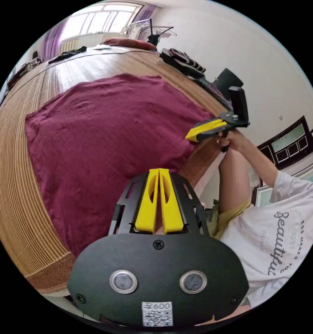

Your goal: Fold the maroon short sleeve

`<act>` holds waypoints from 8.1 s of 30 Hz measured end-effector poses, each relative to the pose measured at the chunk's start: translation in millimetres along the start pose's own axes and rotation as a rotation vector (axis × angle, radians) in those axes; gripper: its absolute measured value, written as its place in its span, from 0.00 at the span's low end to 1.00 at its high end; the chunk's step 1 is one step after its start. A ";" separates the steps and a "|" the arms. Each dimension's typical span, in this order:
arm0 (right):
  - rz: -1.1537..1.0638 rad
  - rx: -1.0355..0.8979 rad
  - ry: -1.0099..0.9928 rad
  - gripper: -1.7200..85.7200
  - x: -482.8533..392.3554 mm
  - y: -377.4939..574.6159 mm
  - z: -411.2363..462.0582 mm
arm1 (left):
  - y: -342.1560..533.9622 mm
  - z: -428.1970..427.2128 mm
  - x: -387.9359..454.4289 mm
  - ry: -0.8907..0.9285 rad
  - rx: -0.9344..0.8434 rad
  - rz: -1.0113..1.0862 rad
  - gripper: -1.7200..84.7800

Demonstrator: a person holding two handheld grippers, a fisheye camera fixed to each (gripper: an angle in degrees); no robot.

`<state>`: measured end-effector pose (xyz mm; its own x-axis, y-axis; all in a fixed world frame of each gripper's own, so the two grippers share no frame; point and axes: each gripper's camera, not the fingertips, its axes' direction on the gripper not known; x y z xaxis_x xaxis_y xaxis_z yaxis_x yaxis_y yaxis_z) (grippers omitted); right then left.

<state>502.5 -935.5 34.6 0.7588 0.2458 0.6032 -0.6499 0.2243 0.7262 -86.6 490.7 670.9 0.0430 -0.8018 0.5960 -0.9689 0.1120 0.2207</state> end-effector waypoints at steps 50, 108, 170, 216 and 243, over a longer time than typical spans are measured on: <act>0.305 -0.320 -0.328 0.01 195.1 -0.3 -245.4 | 158.3 202.2 194.7 -0.302 0.400 0.248 0.02; 0.322 -0.275 0.037 0.01 216.3 17.8 -223.9 | -41.7 -88.2 -486.8 0.612 0.082 -0.570 0.13; -0.830 0.343 0.481 0.15 81.9 439.2 380.5 | -14.5 365.9 321.5 -1.436 -0.253 0.894 0.05; -0.912 -0.216 1.435 0.01 249.7 483.5 571.8 | 124.0 548.7 318.9 -1.690 -0.132 0.937 0.06; -0.292 0.173 1.283 0.01 -60.7 496.7 233.7 | 298.7 374.7 495.4 -1.635 0.028 0.266 0.06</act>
<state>143.7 -1059.5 435.8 0.2280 0.9412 -0.2493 -0.3848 0.3223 0.8649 -446.1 -93.0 742.7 -0.3813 -0.4944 -0.7811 -0.9113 0.3429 0.2279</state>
